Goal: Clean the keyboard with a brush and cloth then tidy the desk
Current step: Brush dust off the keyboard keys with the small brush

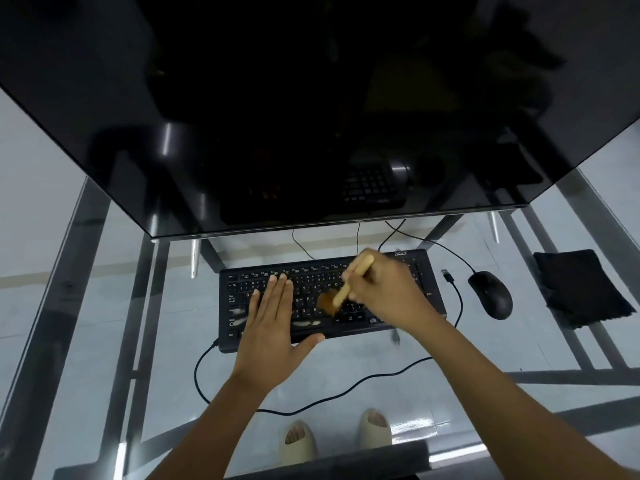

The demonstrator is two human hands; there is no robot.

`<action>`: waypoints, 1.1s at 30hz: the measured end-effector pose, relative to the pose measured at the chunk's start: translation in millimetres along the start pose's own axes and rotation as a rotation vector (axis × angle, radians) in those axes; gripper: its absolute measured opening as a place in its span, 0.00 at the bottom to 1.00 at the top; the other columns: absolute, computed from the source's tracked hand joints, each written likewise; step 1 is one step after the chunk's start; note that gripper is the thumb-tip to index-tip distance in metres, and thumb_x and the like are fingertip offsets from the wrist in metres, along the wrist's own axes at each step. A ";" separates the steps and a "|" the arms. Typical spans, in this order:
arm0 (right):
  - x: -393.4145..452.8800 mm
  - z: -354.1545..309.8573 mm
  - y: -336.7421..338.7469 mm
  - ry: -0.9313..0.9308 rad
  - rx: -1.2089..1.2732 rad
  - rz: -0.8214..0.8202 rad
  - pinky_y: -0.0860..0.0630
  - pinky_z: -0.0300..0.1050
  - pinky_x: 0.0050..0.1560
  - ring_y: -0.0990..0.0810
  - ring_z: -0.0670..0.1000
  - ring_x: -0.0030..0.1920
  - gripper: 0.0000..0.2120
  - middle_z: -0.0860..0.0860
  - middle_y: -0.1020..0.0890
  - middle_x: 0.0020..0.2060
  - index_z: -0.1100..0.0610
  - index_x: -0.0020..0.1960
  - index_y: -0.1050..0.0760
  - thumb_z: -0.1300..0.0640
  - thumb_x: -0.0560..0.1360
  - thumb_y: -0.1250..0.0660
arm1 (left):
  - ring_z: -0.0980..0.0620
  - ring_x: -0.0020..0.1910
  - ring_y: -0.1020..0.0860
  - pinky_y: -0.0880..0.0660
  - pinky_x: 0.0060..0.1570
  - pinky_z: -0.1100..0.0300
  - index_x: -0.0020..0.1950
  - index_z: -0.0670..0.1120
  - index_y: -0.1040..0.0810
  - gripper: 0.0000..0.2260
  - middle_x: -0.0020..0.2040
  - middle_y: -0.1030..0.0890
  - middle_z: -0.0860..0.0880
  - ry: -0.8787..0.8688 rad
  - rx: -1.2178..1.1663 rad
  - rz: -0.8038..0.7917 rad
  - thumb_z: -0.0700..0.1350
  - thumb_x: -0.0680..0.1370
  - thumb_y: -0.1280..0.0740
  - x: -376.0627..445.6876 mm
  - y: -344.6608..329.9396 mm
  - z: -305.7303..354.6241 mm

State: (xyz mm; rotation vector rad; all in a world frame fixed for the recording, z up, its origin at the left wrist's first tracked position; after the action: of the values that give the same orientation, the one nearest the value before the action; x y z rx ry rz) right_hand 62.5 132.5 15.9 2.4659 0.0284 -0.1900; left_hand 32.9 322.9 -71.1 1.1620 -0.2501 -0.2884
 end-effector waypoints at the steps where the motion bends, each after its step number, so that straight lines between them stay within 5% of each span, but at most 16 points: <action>1: -3.7 1.1 -1.9 0.001 -0.054 -0.016 0.22 0.42 0.33 0.19 0.46 0.32 0.03 0.48 0.18 0.32 0.55 0.45 0.24 0.57 0.77 0.33 | 0.49 0.78 0.49 0.52 0.74 0.47 0.77 0.41 0.44 0.43 0.78 0.42 0.45 0.002 0.007 -0.003 0.71 0.74 0.45 -0.2 -0.4 -0.3; 4: -13.0 1.6 20.0 0.068 -0.045 0.263 0.28 0.32 0.31 0.22 0.42 0.30 0.03 0.44 0.21 0.32 0.55 0.45 0.24 0.58 0.77 0.32 | 0.49 0.78 0.50 0.53 0.74 0.48 0.76 0.41 0.43 0.43 0.78 0.42 0.44 0.005 0.024 -0.001 0.72 0.73 0.45 -0.2 0.4 1.8; 7: -20.4 5.9 9.2 0.013 0.061 0.037 0.19 0.50 0.36 0.17 0.50 0.33 0.04 0.50 0.17 0.33 0.52 0.43 0.24 0.59 0.77 0.33 | 0.47 0.78 0.51 0.53 0.74 0.46 0.75 0.40 0.40 0.43 0.77 0.42 0.43 0.008 0.031 0.017 0.71 0.73 0.43 1.2 2.8 2.4; 9: -21.9 12.2 0.6 -0.027 -0.043 -0.079 0.19 0.54 0.38 0.17 0.52 0.34 0.03 0.51 0.17 0.34 0.52 0.44 0.24 0.58 0.77 0.33 | 0.48 0.78 0.51 0.52 0.74 0.45 0.75 0.39 0.40 0.43 0.77 0.42 0.43 0.023 0.032 0.022 0.71 0.72 0.42 0.8 3.7 -0.9; 13: -10.9 23.5 40.9 -0.071 0.028 0.298 0.19 0.41 0.35 0.16 0.50 0.35 0.03 0.53 0.17 0.35 0.55 0.47 0.25 0.57 0.78 0.34 | 0.49 0.78 0.54 0.55 0.75 0.45 0.76 0.40 0.42 0.44 0.78 0.45 0.44 0.006 0.054 0.000 0.72 0.73 0.44 6.3 3.6 4.8; 16: -0.7 18.0 25.9 -0.067 0.035 0.021 0.17 0.42 0.37 0.16 0.44 0.35 0.03 0.51 0.16 0.37 0.57 0.47 0.25 0.58 0.78 0.35 | 0.50 0.78 0.55 0.56 0.75 0.46 0.77 0.40 0.43 0.44 0.78 0.46 0.44 -0.020 0.058 -0.022 0.72 0.73 0.45 14.5 0.5 14.5; 19: 10.6 9.7 43.5 0.001 -0.025 0.226 0.28 0.28 0.33 0.21 0.37 0.32 0.03 0.48 0.19 0.35 0.58 0.47 0.27 0.60 0.80 0.38 | 0.50 0.78 0.56 0.56 0.75 0.45 0.77 0.40 0.43 0.44 0.79 0.47 0.44 -0.027 0.051 -0.045 0.72 0.73 0.46 21.7 -2.6 25.9; 21: 17.1 12.6 49.5 -0.019 0.064 0.265 0.26 0.31 0.36 0.19 0.40 0.33 0.03 0.48 0.20 0.35 0.58 0.47 0.27 0.61 0.79 0.38 | 0.50 0.78 0.57 0.56 0.75 0.45 0.77 0.41 0.43 0.44 0.79 0.48 0.45 -0.018 0.055 -0.051 0.72 0.72 0.46 25.8 -4.9 30.2; 24: 17.5 17.1 29.5 -0.071 0.044 0.034 0.20 0.40 0.36 0.17 0.46 0.35 0.03 0.50 0.17 0.35 0.58 0.48 0.26 0.61 0.79 0.38 | 0.50 0.78 0.57 0.55 0.75 0.44 0.77 0.41 0.43 0.45 0.79 0.48 0.45 -0.024 0.050 -0.072 0.73 0.72 0.47 29.9 -9.3 33.8; 28: 16.2 26.9 57.1 -0.068 0.166 0.366 0.26 0.29 0.34 0.20 0.40 0.33 0.04 0.52 0.17 0.37 0.59 0.48 0.29 0.65 0.80 0.42 | 0.52 0.77 0.59 0.58 0.75 0.48 0.77 0.42 0.45 0.45 0.79 0.50 0.45 -0.045 0.019 -0.084 0.73 0.72 0.48 36.7 -10.0 38.6; 31: 17.3 27.5 39.8 -0.126 0.153 0.102 0.18 0.46 0.44 0.16 0.49 0.37 0.04 0.52 0.16 0.36 0.57 0.48 0.28 0.63 0.80 0.41 | 0.52 0.77 0.60 0.61 0.75 0.50 0.78 0.43 0.46 0.45 0.79 0.51 0.46 -0.055 0.016 -0.100 0.74 0.71 0.49 42.5 -12.7 42.4; 33: 17.5 30.7 47.3 -0.116 0.037 0.181 0.21 0.42 0.39 0.19 0.44 0.34 0.05 0.50 0.18 0.36 0.58 0.47 0.28 0.61 0.81 0.41 | 0.53 0.77 0.61 0.61 0.75 0.49 0.78 0.43 0.47 0.45 0.79 0.51 0.46 -0.062 0.021 -0.112 0.74 0.71 0.49 45.9 -15.4 48.1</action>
State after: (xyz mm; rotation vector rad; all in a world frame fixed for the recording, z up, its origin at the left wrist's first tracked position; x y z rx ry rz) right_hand 79.1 75.9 18.7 2.4737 -0.2495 -0.2564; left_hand 58.2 259.7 -65.1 1.1911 -0.2436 -0.4220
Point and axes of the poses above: each hand's wrist, its own x-axis towards the middle knuckle, its own y-axis out of the back of the hand, z = x × y, the point moved 6 cm from there along x, towards the middle knuckle
